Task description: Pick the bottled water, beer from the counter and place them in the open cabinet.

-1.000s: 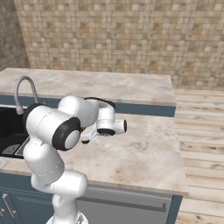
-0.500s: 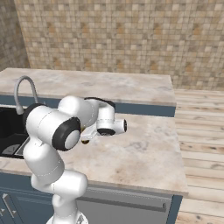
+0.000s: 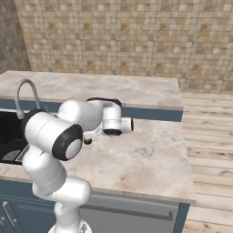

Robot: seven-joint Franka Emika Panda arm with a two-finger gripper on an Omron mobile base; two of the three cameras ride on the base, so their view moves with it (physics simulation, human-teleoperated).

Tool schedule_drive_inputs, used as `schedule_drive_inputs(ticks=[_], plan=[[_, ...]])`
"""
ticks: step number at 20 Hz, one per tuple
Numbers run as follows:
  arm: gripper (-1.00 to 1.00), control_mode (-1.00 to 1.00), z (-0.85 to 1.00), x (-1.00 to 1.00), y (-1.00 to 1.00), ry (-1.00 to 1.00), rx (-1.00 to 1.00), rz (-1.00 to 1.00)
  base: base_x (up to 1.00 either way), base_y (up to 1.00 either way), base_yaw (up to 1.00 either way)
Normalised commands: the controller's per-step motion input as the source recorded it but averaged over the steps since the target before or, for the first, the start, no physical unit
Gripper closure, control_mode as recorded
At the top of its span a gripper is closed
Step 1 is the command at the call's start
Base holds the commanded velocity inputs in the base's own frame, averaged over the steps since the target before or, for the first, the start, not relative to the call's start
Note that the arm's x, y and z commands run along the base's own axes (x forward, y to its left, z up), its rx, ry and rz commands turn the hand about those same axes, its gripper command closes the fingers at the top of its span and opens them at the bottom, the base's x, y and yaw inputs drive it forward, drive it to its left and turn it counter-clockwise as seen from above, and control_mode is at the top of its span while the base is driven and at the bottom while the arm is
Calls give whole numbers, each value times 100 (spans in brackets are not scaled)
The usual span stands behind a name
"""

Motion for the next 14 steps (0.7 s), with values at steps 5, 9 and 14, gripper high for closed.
schedule_drive_inputs(ticks=[5,9,14], plan=[[100,-100,57,-6,0,1,4,0,0,0,0],[100,-100,68,-45,0,1,1,0,0,0,0],[100,-100,91,-80,0,0,0,0,0,0,0]])
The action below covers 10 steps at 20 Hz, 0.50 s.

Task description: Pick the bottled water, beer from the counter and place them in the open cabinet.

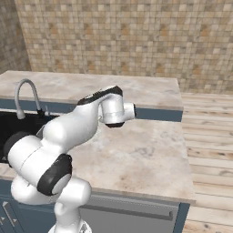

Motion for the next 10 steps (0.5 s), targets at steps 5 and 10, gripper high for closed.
schedule_drive_inputs(ticks=[5,10], plan=[[100,-100,100,-93,0,0,-1,0,0,0,0],[100,-100,98,-96,0,0,-3,0,0,0,0]])
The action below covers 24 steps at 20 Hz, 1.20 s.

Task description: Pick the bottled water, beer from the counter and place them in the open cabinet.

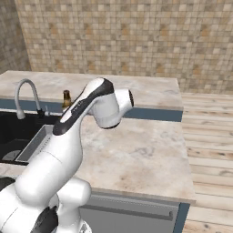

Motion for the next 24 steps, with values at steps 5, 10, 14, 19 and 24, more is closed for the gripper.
schedule_drive_inputs(ticks=[5,10,14,19,24], plan=[[100,-100,68,-97,0,0,-1,0,0,0,0],[100,-100,33,-57,0,0,-5,-1,0,0,0],[100,-100,12,-11,2,0,-1,0,0,0,0],[100,-100,0,0,0,0,0,0,0,0,0],[100,-100,0,0,0,0,0,0,0,0,0]])
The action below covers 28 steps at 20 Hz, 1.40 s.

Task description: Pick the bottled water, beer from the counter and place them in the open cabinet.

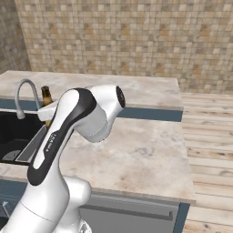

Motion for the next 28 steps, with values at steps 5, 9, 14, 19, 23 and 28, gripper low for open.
schedule_drive_inputs(ticks=[5,9,14,19,23,28], plan=[[100,100,0,0,0,0,0,0,1,25,27],[100,100,0,0,0,0,0,0,4,57,59],[100,100,0,0,0,0,0,0,2,65,58],[100,100,0,0,0,0,0,0,0,83,60],[100,100,0,0,0,0,0,0,7,79,55],[100,100,0,0,0,0,0,0,34,92,36]])
